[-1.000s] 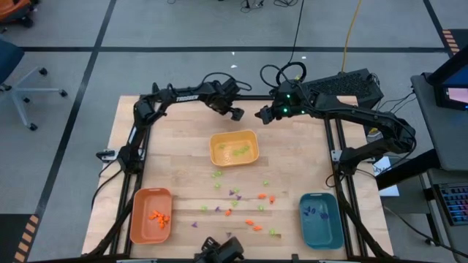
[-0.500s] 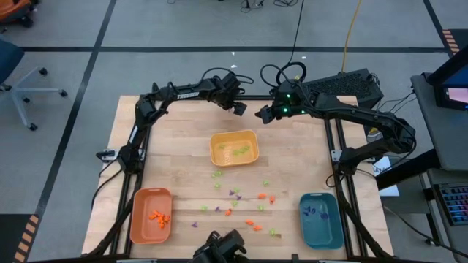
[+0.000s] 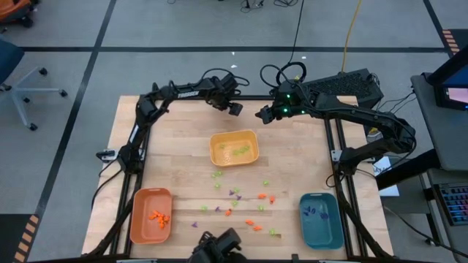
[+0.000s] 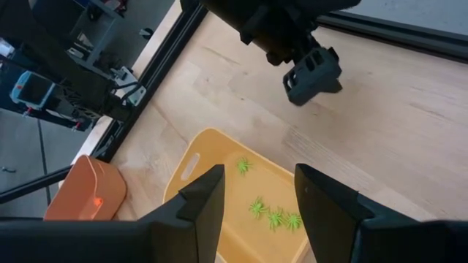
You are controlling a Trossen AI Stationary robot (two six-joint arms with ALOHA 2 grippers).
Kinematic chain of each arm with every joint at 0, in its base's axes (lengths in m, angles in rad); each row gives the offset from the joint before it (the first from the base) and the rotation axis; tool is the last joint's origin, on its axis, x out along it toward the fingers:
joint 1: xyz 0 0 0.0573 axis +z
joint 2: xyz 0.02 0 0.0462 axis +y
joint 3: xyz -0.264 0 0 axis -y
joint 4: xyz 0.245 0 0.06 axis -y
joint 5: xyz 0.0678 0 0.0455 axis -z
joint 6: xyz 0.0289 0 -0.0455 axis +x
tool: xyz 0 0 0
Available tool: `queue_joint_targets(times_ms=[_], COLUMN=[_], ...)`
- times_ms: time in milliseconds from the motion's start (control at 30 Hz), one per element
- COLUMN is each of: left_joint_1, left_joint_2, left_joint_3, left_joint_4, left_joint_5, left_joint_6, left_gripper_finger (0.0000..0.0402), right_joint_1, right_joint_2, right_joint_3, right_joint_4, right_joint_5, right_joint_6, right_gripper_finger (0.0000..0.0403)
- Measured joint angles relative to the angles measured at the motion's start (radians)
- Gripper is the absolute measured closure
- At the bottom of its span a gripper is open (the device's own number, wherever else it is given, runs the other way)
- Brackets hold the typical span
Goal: Sort Halloween decoration
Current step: Put the violet witch hat toy into the blue bin
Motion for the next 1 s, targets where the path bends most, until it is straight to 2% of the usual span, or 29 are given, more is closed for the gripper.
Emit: queue_joint_targets(times_ms=[167, 367, 500, 667, 1000], left_joint_1=[0.014, 0.025, 0.019, 0.021, 0.095], left_joint_2=[0.000, -0.005, -0.050, -0.140, -0.091], left_joint_3=[0.000, 0.003, -0.006, 0.001, -0.002], left_joint_4=[-0.065, -0.279, -0.366, -0.248, -0.086], left_joint_5=[-0.017, -0.019, -0.015, -0.031, -0.048], left_joint_6=[-0.003, -0.005, -0.005, 0.018, 0.023], left_gripper_finger=[0.0124, 0.0124, 0.0124, 0.0124, 0.0124], right_joint_1=[0.000, 0.000, 0.000, 0.000, 0.000], right_joint_2=[0.000, 0.000, 0.000, 0.000, 0.000], right_joint_3=[0.000, 0.000, 0.000, 0.000, 0.000], right_joint_4=[-0.001, -0.002, -0.003, -0.006, -0.007], right_joint_5=[0.000, 0.000, 0.000, 0.001, 0.003], right_joint_6=[0.000, -0.002, -0.011, -0.021, -0.034], right_gripper_finger=[0.0248, 0.0248, 0.0248, 0.0248, 0.0248])
